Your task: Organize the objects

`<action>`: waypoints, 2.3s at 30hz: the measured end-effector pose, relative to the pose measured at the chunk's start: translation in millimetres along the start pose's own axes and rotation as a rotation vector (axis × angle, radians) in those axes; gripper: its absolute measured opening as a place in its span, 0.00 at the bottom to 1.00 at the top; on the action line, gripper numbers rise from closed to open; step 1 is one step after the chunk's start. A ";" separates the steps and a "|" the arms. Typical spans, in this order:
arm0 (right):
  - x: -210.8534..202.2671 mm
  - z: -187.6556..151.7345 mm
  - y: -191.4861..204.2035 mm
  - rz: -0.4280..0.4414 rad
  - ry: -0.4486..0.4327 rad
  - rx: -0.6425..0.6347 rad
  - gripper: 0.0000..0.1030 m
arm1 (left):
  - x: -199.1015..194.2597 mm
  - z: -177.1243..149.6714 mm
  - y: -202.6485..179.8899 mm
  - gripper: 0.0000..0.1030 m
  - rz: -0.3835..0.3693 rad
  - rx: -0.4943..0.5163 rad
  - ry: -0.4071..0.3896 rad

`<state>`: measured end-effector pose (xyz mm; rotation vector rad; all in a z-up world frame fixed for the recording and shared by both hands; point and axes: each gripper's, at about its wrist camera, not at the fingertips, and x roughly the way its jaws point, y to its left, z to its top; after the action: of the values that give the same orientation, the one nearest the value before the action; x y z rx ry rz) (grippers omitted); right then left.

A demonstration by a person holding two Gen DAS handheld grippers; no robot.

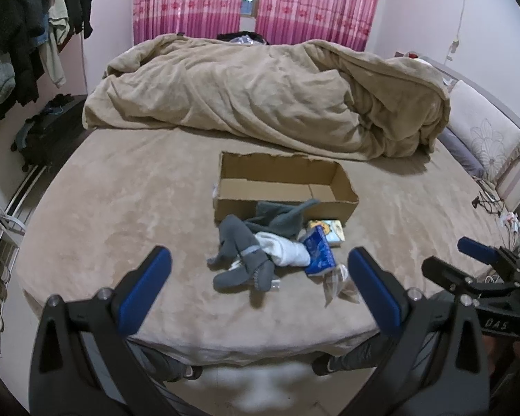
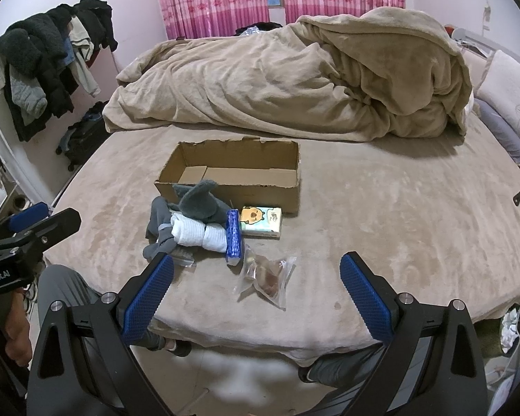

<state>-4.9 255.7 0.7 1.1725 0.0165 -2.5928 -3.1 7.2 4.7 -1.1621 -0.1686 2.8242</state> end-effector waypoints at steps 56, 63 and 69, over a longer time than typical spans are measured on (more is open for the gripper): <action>147.8 -37.8 -26.5 -0.033 0.218 -0.009 0.95 | 152.6 -50.8 12.4 0.99 0.042 0.129 0.102; 170.7 -42.3 -20.2 0.001 0.245 -0.021 0.95 | 172.9 -52.0 7.9 0.89 0.036 0.193 0.095; 183.9 -44.6 -17.5 0.042 0.258 -0.012 0.95 | 189.5 -52.3 15.8 0.56 -0.001 0.158 0.149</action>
<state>-91.8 230.3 -166.4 1.4779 0.0618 -2.3852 -101.0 17.6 -166.2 -1.3269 0.0625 2.6784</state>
